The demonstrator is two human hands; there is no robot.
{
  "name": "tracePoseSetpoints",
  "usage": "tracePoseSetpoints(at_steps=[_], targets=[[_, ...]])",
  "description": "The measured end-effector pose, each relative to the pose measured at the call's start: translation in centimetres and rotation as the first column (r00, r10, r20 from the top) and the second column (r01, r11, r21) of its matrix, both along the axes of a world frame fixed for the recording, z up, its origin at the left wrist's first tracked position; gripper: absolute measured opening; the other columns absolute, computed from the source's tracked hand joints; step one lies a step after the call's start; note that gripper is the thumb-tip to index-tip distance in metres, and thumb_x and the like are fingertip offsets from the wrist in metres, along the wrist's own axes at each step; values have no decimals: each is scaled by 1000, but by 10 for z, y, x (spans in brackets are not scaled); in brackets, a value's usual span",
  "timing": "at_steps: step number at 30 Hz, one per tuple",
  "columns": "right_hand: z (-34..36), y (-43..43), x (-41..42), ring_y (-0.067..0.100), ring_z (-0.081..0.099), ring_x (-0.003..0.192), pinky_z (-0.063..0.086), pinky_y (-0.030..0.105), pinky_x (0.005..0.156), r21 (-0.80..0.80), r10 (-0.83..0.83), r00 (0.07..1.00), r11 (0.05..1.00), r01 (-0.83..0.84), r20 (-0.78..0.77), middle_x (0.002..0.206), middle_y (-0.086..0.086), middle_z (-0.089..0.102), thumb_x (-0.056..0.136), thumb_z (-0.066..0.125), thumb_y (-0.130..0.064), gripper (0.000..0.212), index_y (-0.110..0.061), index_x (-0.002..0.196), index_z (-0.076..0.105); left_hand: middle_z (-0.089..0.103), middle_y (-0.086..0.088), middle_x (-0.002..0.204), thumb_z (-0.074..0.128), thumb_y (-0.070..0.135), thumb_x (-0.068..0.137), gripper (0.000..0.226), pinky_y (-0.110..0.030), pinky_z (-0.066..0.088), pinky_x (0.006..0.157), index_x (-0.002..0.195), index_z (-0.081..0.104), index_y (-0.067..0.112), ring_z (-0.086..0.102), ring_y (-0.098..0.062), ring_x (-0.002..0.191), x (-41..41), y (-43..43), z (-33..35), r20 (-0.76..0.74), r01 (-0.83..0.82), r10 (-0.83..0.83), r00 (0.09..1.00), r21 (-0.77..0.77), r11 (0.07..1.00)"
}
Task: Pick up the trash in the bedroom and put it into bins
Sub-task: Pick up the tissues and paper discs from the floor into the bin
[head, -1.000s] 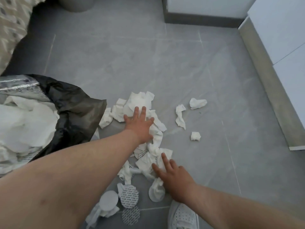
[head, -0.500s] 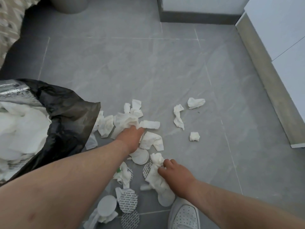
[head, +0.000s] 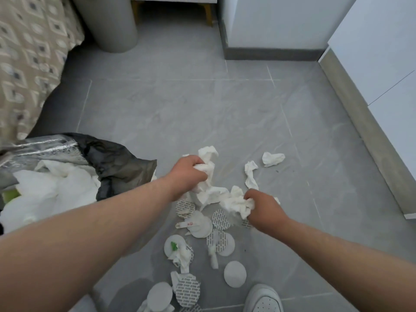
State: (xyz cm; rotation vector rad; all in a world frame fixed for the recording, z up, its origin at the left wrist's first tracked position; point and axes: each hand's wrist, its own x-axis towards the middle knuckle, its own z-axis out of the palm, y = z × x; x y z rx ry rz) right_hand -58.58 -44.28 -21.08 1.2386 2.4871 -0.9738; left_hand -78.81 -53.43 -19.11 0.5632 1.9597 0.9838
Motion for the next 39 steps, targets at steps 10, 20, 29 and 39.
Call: tracePoseSetpoints(at_steps=[10,20,29,39], targets=[[109,-25,-86,17,53,74,35,17,54,37,32,972,999,-24,-233,79,-1,57,80,61,-8,12,-11,91,60,62,-11,80,53,-5,87,18,-29,55,51,93,57,12,64,-20,61,-57,-71,153,406,-161,89,909,145,976],[176,-107,-160,15,47,57,35,19,49,2,136,900,989,-149,-415,68,7,59,78,73,-10,13,-5,80,61,63,-21,92,60,8,63,43,-43,52,72,105,58,5,62,-31,76,-113,-249,179,376,-459,387,842,121,880],[174,-130,-189,16,58,66,44,29,60,-272,-119,875,962,-15,-469,77,11,68,79,72,-2,12,-10,85,65,55,3,100,45,14,83,19,-27,42,73,95,54,25,54,-17,94,-120,-270,65,-363,12,-125,923,-297,955],[163,-131,-201,40,65,86,51,57,82,-367,-243,876,927,83,-417,95,23,68,74,79,-11,16,-13,86,68,47,-2,128,41,50,82,58,-39,40,96,135,35,27,42,-27,117,-117,-263,50,-486,98,-462,742,-603,792]])
